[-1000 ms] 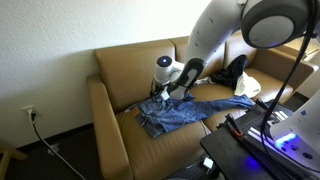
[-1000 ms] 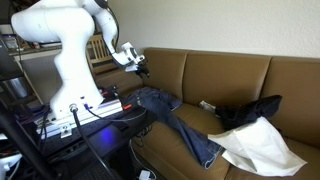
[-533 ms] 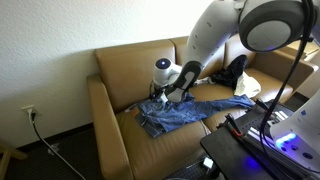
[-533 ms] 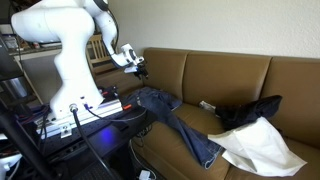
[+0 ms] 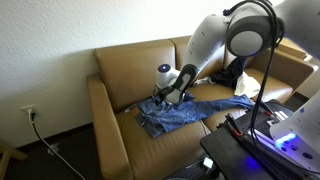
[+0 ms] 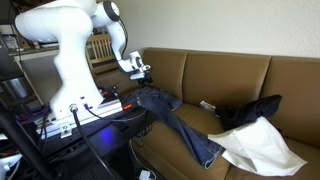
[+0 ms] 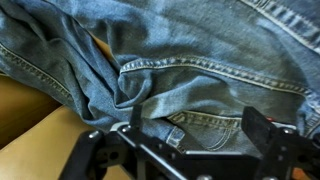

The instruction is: Unfold the right leg of the denim trousers

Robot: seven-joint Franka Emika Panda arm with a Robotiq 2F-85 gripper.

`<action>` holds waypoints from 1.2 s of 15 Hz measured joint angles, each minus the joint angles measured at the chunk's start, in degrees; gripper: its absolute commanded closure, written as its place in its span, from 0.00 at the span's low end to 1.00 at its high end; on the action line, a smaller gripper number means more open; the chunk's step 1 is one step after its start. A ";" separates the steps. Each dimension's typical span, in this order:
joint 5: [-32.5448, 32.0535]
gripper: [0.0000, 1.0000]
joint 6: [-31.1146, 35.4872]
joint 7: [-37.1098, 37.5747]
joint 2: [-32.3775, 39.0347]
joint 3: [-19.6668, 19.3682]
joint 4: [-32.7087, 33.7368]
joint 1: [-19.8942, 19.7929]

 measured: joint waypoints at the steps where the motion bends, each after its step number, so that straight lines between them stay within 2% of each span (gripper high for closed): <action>1: 0.02 0.00 0.00 0.28 2.01 -0.73 2.18 0.32; 9: 2.87 0.00 0.60 11.66 16.11 -8.58 17.45 4.88; 15: -1.15 0.00 1.52 25.17 16.44 -13.49 18.01 8.05; 18: -4.83 0.00 0.71 30.10 16.17 -14.44 18.24 8.34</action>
